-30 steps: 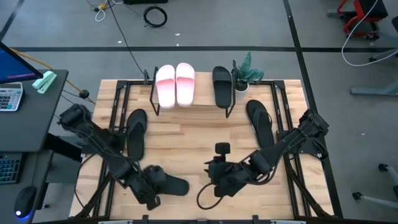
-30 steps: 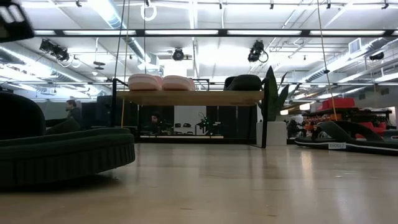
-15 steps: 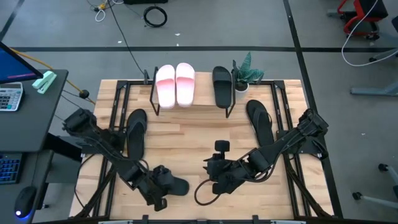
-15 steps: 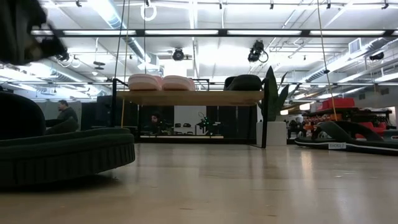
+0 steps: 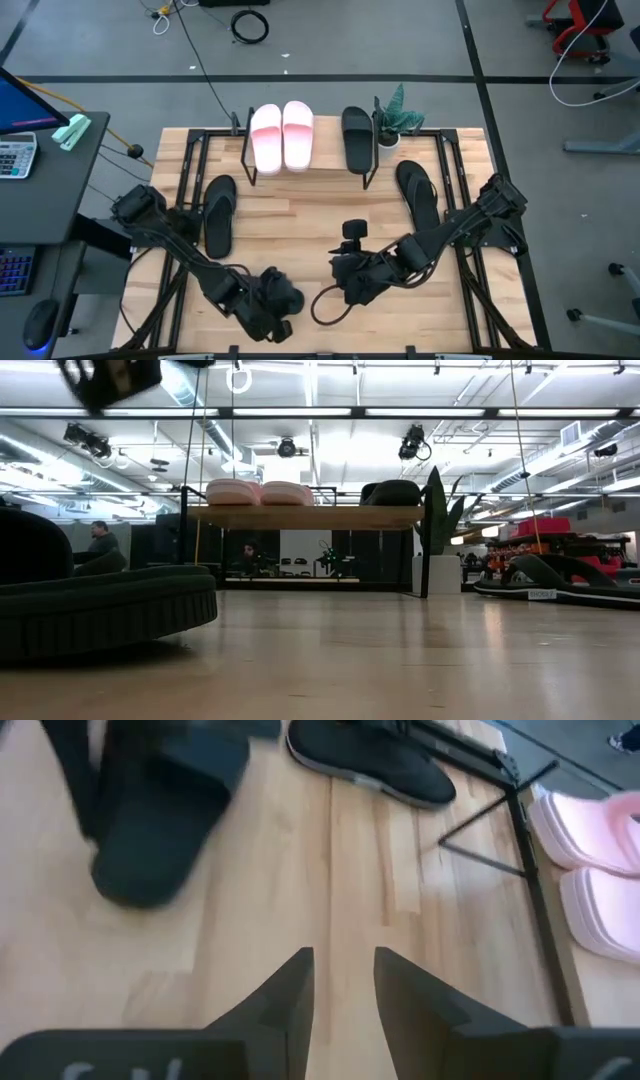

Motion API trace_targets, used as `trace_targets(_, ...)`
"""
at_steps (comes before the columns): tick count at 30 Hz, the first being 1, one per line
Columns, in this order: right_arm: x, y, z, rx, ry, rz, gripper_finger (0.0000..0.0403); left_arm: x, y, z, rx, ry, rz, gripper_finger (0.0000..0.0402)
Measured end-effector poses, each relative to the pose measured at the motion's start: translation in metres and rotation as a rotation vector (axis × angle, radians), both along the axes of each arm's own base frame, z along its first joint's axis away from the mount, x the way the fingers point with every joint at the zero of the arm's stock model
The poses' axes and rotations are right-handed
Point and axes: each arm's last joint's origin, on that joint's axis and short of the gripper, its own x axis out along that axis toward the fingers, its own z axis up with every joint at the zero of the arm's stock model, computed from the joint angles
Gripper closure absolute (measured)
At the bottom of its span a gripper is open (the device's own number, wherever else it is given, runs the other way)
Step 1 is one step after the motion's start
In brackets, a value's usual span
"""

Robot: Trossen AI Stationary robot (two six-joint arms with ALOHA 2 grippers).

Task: Pick and place slides into the shelf
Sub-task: Put the black slipper on the shelf

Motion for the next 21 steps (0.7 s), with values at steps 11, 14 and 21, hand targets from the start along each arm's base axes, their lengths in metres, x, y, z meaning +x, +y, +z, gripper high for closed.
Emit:
trace_targets(11, -0.018, -0.015, -0.012, -0.03, 0.192, -0.14, 0.029, 0.001, -0.012, 0.019, 0.029, 0.452, 0.298, 0.0397)
trace_targets(14, -0.023, -0.017, -0.014, -0.031, 0.226, -0.18, 0.029, 0.009, -0.023, 0.01, -0.006, 0.541, 0.315, 0.0396)
trace_targets(21, -0.025, -0.018, -0.014, -0.051, 0.248, -0.174, 0.029, 0.022, -0.033, -0.023, -0.023, 0.74, 0.319, 0.0395)
